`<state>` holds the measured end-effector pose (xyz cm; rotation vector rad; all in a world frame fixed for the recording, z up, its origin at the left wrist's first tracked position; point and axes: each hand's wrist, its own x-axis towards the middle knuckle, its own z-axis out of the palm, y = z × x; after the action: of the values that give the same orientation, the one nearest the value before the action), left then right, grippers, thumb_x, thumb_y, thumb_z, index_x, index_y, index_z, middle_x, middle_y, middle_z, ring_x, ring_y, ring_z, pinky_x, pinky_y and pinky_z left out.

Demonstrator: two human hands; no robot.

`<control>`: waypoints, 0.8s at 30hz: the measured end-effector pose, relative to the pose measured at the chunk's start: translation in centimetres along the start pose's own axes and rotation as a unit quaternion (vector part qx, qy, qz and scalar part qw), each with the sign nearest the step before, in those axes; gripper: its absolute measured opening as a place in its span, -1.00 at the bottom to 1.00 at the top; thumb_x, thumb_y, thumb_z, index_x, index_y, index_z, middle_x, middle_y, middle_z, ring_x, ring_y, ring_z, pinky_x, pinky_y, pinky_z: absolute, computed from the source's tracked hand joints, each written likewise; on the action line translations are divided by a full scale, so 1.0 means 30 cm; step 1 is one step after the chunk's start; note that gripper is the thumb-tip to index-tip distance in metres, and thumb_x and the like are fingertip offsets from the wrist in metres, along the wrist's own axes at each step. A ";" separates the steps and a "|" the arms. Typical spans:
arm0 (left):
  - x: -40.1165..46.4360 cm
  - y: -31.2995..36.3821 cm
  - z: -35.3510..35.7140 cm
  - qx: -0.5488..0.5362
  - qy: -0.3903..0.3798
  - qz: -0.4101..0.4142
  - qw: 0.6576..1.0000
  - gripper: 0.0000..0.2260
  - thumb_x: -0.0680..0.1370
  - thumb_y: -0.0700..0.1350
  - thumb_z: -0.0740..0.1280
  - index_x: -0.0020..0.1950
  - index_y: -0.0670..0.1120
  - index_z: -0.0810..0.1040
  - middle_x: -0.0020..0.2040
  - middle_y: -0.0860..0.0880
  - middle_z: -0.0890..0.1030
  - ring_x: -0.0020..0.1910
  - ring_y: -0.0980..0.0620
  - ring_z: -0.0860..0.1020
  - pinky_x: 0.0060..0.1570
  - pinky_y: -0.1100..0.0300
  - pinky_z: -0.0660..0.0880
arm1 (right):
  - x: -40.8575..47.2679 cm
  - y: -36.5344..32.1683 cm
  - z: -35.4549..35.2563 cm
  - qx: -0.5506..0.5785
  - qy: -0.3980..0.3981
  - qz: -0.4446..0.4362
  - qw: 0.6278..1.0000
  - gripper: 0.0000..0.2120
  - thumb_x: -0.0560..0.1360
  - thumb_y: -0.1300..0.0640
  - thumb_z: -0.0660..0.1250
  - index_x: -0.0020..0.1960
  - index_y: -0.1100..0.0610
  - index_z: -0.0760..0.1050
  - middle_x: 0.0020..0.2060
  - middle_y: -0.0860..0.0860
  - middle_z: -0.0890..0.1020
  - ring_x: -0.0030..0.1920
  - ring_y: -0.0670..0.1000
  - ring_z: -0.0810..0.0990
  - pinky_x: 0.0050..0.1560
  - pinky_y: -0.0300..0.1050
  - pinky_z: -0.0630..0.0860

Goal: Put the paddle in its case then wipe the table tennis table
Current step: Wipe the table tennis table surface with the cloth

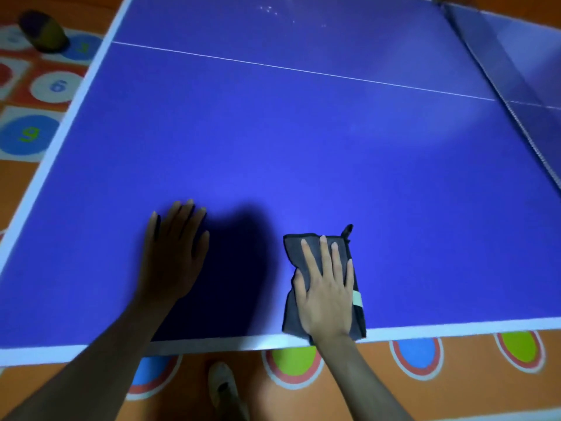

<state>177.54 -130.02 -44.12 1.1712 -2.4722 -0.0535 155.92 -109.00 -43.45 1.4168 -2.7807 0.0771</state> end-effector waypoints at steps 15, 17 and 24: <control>0.020 -0.017 0.000 -0.008 -0.069 -0.024 0.997 -0.50 0.64 0.07 0.12 0.54 -0.09 0.43 0.61 -0.11 0.31 0.59 -0.11 0.28 0.54 -0.28 0.15 | 0.828 -0.110 0.027 0.048 0.000 0.004 0.999 -0.38 0.62 -0.22 -0.13 0.67 -0.18 0.12 0.68 -0.02 0.14 0.68 0.05 0.03 0.65 0.19 -0.10; 0.028 -0.017 -0.004 -0.015 -0.064 -0.023 0.998 -0.50 0.65 0.07 0.12 0.55 -0.09 0.42 0.62 -0.10 0.30 0.60 -0.10 0.26 0.55 -0.28 0.14 | 0.860 -0.110 0.028 0.054 -0.004 0.002 0.999 -0.37 0.61 -0.23 -0.14 0.67 -0.18 0.12 0.68 -0.02 0.13 0.68 0.04 0.02 0.66 0.18 -0.11; 0.028 -0.016 -0.008 -0.047 -0.037 -0.011 0.998 -0.52 0.67 0.07 0.13 0.54 -0.10 0.42 0.61 -0.12 0.32 0.61 -0.10 0.25 0.57 -0.28 0.10 | 0.618 -0.167 0.028 0.065 0.000 -0.013 0.998 -0.35 0.59 -0.19 -0.14 0.66 -0.15 0.17 0.68 -0.02 0.15 0.68 0.06 0.06 0.65 0.18 -0.07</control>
<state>177.49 -130.93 -43.70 1.1758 -2.4912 -0.2213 149.07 -126.96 -43.37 1.4799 -2.8024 0.2631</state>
